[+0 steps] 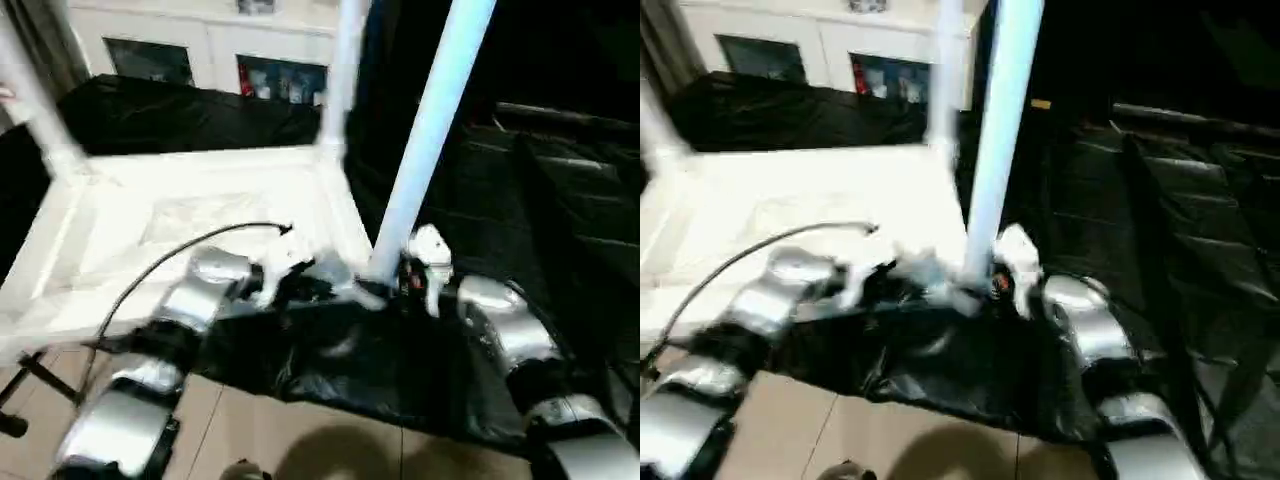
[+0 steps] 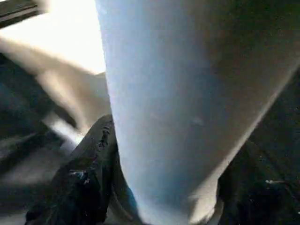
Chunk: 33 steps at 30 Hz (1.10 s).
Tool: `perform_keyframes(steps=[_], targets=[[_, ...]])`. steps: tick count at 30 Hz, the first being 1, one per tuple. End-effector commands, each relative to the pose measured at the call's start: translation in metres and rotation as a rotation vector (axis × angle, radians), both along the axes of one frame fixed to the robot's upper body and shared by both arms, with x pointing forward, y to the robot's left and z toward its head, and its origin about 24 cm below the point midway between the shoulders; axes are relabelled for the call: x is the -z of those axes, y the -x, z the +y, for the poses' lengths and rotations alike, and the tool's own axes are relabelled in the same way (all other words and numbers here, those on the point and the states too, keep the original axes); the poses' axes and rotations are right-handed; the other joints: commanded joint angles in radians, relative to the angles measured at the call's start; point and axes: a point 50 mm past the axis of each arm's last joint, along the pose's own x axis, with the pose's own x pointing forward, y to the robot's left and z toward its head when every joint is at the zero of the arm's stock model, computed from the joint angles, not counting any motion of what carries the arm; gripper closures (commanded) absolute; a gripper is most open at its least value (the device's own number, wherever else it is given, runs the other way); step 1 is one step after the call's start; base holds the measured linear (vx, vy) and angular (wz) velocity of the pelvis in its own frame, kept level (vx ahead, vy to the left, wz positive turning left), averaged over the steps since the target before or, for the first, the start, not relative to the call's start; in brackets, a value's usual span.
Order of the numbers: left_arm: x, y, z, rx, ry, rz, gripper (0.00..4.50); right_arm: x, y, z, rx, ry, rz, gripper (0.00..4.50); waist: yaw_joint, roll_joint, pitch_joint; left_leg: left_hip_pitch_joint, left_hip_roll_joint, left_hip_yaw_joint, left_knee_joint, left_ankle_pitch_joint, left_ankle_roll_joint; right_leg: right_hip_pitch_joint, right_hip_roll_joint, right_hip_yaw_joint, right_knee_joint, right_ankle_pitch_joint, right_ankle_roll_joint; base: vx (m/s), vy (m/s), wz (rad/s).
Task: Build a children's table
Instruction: Rotate leg to tighten
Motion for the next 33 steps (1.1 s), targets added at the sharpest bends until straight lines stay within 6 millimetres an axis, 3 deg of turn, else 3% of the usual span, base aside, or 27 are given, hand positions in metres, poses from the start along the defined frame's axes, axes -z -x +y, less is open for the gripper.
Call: perform_keyframes(steps=[1,4,7,8,14,20,27,33], targets=[[-0.029,-0.017,-0.018,-0.123,0.098,-0.124,4.5,0.024,0.01,0.024,0.011,0.006,0.109,1.89,-0.004,-0.013,-0.065,0.012,0.038,-0.014,-0.069,-0.197,0.017,0.048,-0.093,0.051,-0.084,-0.291,-0.162,0.0,0.0,0.0],[-0.028,-0.019,-0.025,-0.158,0.094,-0.133,4.5,0.026,0.007,0.031,0.085,0.008,0.115,1.89,-0.011,-0.011,-0.067,0.009,0.035,-0.01,-0.064,-0.161,0.039,0.048,-0.091,0.052,-0.078,-0.205,-0.181,0.0,0.0,0.0],[-0.026,-0.016,-0.042,-0.158,0.094,-0.145,4.5,0.024,0.004,0.052,0.118,0.045,0.072,1.89,-0.012,-0.009,-0.071,0.007,0.035,-0.009,-0.061,-0.126,0.047,0.052,-0.09,0.051,-0.068,-0.13,-0.2,0.0,0.0,0.0],[-0.026,-0.016,-0.043,-0.156,0.094,-0.145,4.5,0.024,0.003,0.052,0.118,0.045,0.07,1.33,-0.012,-0.007,-0.072,0.007,0.034,-0.009,-0.06,-0.124,0.053,0.054,-0.09,0.051,-0.068,-0.111,-0.203,0.0,0.0,0.0],[-0.023,-0.01,-0.045,-0.081,0.101,-0.148,4.5,0.016,-0.001,0.055,0.119,-0.022,0.054,0.74,-0.014,-0.006,-0.068,0.009,0.036,-0.009,-0.063,-0.165,0.054,0.054,-0.09,0.052,-0.074,-0.159,-0.2,0.0,0.0,0.0],[-0.022,-0.007,-0.033,-0.022,0.108,-0.141,4.5,0.011,-0.002,0.046,0.061,-0.002,0.02,0.23,-0.017,-0.005,-0.07,0.008,0.036,-0.008,-0.061,-0.148,0.065,0.056,-0.088,0.052,-0.068,-0.102,-0.215,0.0,0.0,0.0],[-0.023,0.001,-0.019,0.115,0.123,-0.117,4.5,0.003,0.007,0.029,-0.163,-0.016,-0.032,0.23,-0.016,-0.009,-0.067,0.006,0.038,-0.008,-0.061,-0.169,0.075,0.058,-0.091,0.051,-0.072,-0.145,-0.213,0.0,0.0,0.0],[-0.021,0.006,-0.001,0.203,0.087,-0.079,4.5,-0.001,0.023,0.016,-0.434,-0.015,-0.006,0.55,-0.005,-0.001,-0.067,0.008,0.044,-0.007,-0.06,-0.188,0.081,0.054,-0.087,0.049,-0.071,-0.152,-0.218,0.0,0.0,0.0]])
